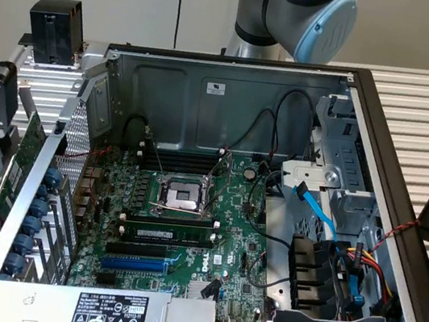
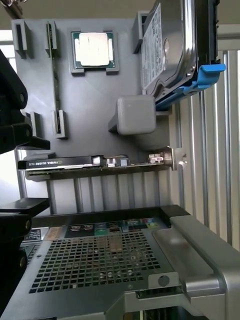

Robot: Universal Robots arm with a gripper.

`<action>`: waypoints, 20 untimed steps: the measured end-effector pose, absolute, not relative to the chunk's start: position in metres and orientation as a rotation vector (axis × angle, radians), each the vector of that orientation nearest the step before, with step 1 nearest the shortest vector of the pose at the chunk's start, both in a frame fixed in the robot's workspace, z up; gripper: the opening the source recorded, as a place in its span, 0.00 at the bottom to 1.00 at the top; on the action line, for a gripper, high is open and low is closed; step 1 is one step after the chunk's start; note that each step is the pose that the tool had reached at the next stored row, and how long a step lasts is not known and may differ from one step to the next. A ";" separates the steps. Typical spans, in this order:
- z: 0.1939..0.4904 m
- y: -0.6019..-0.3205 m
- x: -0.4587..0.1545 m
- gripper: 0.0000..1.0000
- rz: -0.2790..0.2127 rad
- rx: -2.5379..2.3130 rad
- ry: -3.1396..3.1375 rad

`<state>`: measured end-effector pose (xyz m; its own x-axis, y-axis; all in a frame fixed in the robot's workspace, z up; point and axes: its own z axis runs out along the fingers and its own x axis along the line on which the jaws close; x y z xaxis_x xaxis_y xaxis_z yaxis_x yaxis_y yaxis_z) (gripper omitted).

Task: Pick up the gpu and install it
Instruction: 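Pick up the gpu and move the gpu toward the slot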

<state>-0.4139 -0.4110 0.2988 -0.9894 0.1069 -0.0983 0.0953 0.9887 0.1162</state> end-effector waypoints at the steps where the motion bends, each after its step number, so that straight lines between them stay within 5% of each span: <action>1: 0.297 -0.411 -0.414 0.51 0.171 0.154 3.028; 20: 0.269 -0.410 -0.424 0.51 0.211 0.136 3.001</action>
